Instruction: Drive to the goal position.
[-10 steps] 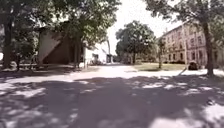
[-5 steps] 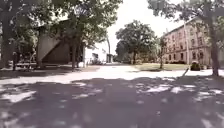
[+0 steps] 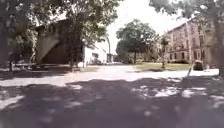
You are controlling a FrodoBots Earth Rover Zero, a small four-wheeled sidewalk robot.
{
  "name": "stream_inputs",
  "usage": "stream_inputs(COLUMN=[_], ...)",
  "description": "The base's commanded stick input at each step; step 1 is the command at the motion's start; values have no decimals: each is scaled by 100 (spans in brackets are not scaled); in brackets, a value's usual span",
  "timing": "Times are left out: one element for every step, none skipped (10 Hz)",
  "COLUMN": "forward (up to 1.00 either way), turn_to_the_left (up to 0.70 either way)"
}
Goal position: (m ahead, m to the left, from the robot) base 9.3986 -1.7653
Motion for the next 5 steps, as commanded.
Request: stream_inputs(forward=[85, 85, 85, 85, 85], turn_to_the_left=[1, 1, 1, 1, 1])
